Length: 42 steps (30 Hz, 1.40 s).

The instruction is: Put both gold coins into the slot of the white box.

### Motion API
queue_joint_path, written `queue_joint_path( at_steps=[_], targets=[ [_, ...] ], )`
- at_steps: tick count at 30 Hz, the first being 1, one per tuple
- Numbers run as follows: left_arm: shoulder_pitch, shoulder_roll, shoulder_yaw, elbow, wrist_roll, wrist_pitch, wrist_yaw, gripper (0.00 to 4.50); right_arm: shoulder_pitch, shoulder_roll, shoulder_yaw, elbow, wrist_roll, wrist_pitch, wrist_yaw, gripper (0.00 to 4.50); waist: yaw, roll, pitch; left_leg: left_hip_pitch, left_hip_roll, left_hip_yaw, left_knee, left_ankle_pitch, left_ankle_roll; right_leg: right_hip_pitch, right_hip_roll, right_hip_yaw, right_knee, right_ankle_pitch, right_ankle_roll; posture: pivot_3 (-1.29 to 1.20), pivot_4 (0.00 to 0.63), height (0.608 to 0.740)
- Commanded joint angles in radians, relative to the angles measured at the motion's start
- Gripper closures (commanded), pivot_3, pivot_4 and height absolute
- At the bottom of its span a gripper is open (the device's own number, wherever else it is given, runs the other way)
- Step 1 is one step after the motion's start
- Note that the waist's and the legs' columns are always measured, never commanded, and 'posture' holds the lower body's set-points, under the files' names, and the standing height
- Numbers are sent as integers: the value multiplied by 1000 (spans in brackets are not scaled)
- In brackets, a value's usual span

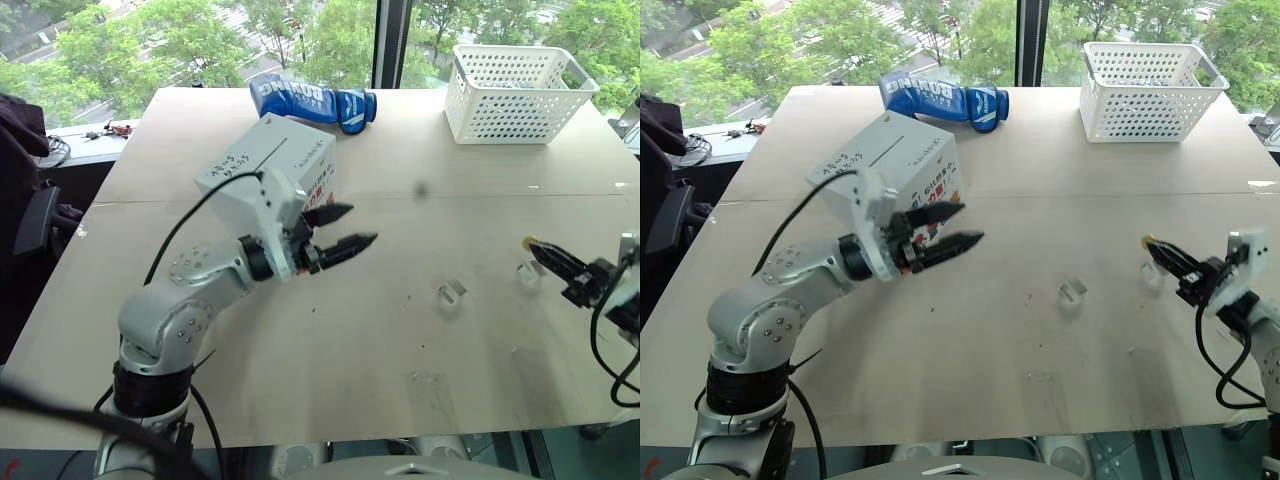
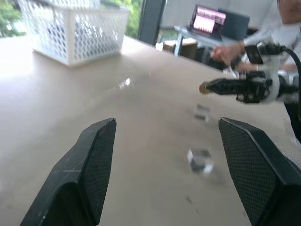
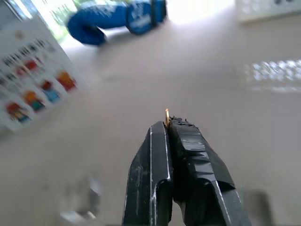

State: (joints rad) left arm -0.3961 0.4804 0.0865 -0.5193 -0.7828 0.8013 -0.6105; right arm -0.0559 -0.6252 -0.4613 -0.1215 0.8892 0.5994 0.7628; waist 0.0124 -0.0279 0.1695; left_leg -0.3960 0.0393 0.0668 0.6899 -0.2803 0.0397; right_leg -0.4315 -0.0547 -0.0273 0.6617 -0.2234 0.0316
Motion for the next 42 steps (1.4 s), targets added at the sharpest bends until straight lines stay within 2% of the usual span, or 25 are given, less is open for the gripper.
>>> queue_joint_path(
  at_steps=[1,4,9,12,16,17,18,20,22,23,24,31,38,40,41,42],
  targets=[
    [-81,-122,86,31,-143,-4,124,979,-104,105,9,-154,244,113,-160,4444,1,0,0,-1,1,-1,1,0,0,0,0,0,0,0,0,0,150,704],
    [-120,-230,128,56,-287,10,222,979,-195,195,61,-242,393,159,-290,4444,1,0,0,-2,0,-2,2,0,0,0,-1,-1,0,0,0,0,150,704],
    [-131,-335,121,74,-438,-2,297,979,-331,326,167,-319,589,159,-467,4444,1,0,0,-3,0,-3,3,2,-3,0,-1,-2,0,0,0,0,150,704],
    [-129,-381,111,69,-522,-13,318,979,-384,356,227,-347,654,165,-504,4444,-2,0,0,-4,-1,-4,3,2,-3,0,-1,-2,0,0,0,0,150,704],
    [-124,-393,89,60,-578,-23,338,979,-399,362,266,-366,704,154,-543,4444,1,0,0,-4,-1,-4,4,0,0,0,0,-2,0,0,0,0,150,704],
    [-122,-396,80,56,-587,-26,343,1528,-401,365,277,-374,717,151,-550,4500,1,0,0,-4,-1,-5,4,0,0,0,0,-3,0,0,0,0,150,704],
    [-120,-399,72,53,-597,-28,346,1778,-402,370,289,-383,726,147,-558,4500,0,0,0,-4,-1,-5,4,0,0,0,0,-2,0,0,0,0,150,704],
    [-119,-400,63,47,-617,-33,349,2730,-406,374,307,-397,745,141,-567,4500,0,0,0,-4,-1,-4,4,0,0,0,0,-2,0,0,0,0,150,704],
    [-117,-400,54,44,-630,-40,355,3470,-408,375,320,-406,757,136,-573,4500,0,0,0,-4,-1,-4,4,0,0,0,0,-2,0,0,0,0,150,704],
    [-116,-398,49,44,-635,-42,358,4121,-408,374,324,-408,760,133,-575,4500,0,0,0,-4,-1,-5,4,0,0,0,0,-2,0,0,0,0,150,704],
    [-115,-395,45,44,-642,-43,359,4460,-408,372,328,-409,762,131,-576,4500,0,0,0,-4,-1,-5,4,0,0,0,0,-2,0,0,0,0,150,704],
    [-107,-361,11,37,-724,-22,358,4460,-419,360,352,-419,775,122,-575,4500,0,0,0,-4,-1,-5,4,0,0,0,0,-2,0,0,0,0,150,704],
    [-98,-336,-4,52,-743,-28,378,4460,-426,363,368,-423,780,108,-575,4500,0,0,0,-4,-1,-5,4,0,1,0,0,-2,0,0,0,0,150,704],
    [-102,-335,1,64,-728,-45,388,4500,-425,362,367,-419,786,104,-571,3883,0,0,0,-4,-1,-5,4,0,1,0,0,-2,0,0,0,0,150,704],
    [-103,-334,2,67,-723,-52,391,4500,-425,360,367,-418,788,103,-570,3720,0,0,0,-4,-1,-5,4,0,1,0,0,-2,0,0,0,0,150,704],
    [-105,-333,4,71,-719,-58,396,4500,-423,355,367,-418,792,104,-568,3239,0,0,0,-4,-1,-5,4,0,1,0,0,-2,0,0,0,0,150,704]
  ],
)
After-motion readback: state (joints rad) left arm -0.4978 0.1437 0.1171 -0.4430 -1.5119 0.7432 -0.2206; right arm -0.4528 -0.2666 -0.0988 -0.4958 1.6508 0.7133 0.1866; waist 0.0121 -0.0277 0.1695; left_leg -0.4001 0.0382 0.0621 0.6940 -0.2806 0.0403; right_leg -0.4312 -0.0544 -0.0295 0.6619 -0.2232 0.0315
